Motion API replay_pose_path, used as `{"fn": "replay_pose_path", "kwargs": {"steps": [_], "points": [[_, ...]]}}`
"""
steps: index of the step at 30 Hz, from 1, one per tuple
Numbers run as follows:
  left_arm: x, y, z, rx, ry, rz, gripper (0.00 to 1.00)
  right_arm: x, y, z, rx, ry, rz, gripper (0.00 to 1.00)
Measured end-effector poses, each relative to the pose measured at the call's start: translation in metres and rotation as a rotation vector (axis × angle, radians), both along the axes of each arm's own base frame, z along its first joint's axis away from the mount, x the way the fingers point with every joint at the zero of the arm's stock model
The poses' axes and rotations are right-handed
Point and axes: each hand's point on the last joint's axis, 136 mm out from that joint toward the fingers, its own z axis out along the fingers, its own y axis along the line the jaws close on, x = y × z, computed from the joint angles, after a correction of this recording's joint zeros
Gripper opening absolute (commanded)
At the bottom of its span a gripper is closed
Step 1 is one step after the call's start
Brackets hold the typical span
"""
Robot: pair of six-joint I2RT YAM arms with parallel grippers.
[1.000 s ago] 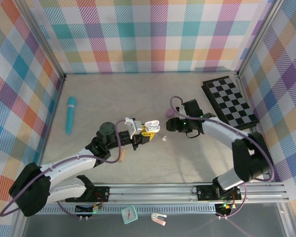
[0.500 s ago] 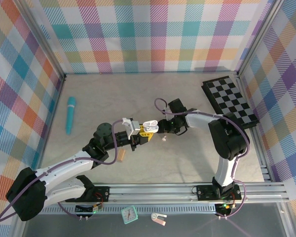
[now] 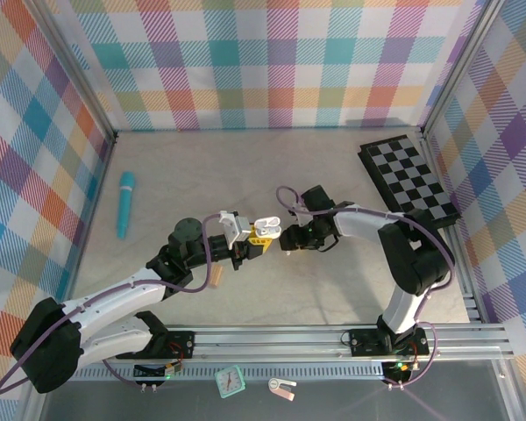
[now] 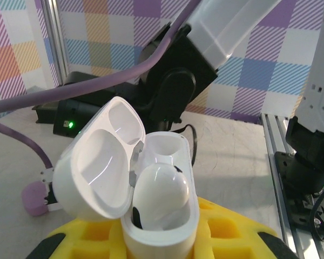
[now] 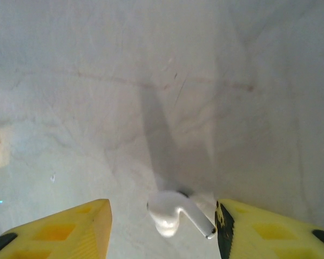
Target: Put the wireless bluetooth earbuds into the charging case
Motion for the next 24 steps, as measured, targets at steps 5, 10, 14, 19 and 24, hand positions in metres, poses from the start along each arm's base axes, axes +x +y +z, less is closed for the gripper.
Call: {"fn": "replay_pose_path", "kwargs": {"steps": [5, 10, 14, 19, 24], "points": [[0.0, 0.0, -0.003, 0.014, 0.003, 0.002, 0.08, -0.009, 0.002, 0.01, 0.005, -0.007, 0.018, 0.53], [0.0, 0.001, -0.001, 0.015, -0.009, 0.005, 0.09, -0.009, 0.0, 0.017, -0.009, -0.009, 0.018, 0.54], [-0.002, 0.002, 0.003, 0.006, -0.022, 0.003, 0.09, 0.004, 0.004, 0.03, -0.044, -0.02, 0.044, 0.54], [-0.005, 0.003, 0.003, 0.016, -0.016, -0.005, 0.09, 0.023, 0.015, 0.033, -0.105, 0.003, 0.124, 0.53], [-0.006, 0.004, 0.001, 0.024, -0.01, -0.012, 0.09, 0.02, 0.019, 0.02, -0.195, 0.074, 0.222, 0.5]]}}
